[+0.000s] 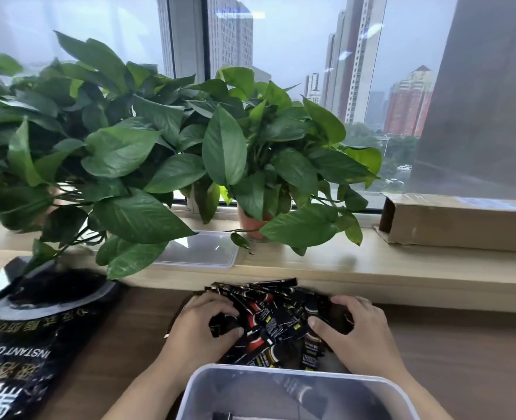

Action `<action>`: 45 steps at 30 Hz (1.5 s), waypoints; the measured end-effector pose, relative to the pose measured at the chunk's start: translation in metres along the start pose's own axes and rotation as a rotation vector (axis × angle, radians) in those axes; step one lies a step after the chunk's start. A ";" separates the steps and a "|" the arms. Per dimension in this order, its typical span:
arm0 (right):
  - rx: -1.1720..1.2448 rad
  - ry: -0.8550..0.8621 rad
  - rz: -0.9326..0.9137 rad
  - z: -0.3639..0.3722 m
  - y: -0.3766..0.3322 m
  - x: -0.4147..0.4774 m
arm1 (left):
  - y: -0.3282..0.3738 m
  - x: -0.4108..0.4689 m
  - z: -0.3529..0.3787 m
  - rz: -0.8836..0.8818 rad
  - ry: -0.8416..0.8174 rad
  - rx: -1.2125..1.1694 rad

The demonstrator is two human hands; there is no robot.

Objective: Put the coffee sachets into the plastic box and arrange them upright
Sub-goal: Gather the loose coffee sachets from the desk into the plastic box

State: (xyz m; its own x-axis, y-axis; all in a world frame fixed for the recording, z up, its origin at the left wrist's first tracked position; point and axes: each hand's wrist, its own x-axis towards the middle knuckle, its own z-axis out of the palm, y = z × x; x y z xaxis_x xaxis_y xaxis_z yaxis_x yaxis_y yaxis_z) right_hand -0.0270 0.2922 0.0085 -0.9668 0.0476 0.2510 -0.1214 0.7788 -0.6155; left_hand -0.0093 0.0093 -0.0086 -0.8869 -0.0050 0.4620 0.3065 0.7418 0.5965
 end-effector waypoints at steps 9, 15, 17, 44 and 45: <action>-0.003 -0.145 -0.041 0.005 -0.008 0.001 | 0.004 0.001 0.006 0.023 0.029 -0.066; 0.160 -0.121 0.042 0.010 -0.003 0.008 | 0.006 0.001 0.008 -0.035 0.100 -0.079; 0.167 -0.101 0.057 0.012 0.000 0.009 | 0.007 0.002 0.006 -0.067 0.125 -0.079; 0.208 -0.067 0.054 0.012 0.005 0.010 | 0.132 -0.044 -0.062 0.388 -0.358 -0.654; 0.202 -0.067 0.049 0.012 0.004 0.010 | 0.136 -0.039 -0.056 0.322 -0.475 -0.630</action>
State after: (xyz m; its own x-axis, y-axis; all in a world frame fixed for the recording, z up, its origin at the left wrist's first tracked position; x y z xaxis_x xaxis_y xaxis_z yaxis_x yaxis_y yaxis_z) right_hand -0.0399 0.2889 -0.0004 -0.9846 0.0356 0.1709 -0.1097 0.6352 -0.7645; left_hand 0.0864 0.0725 0.0917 -0.7312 0.5281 0.4317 0.5790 0.1460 0.8022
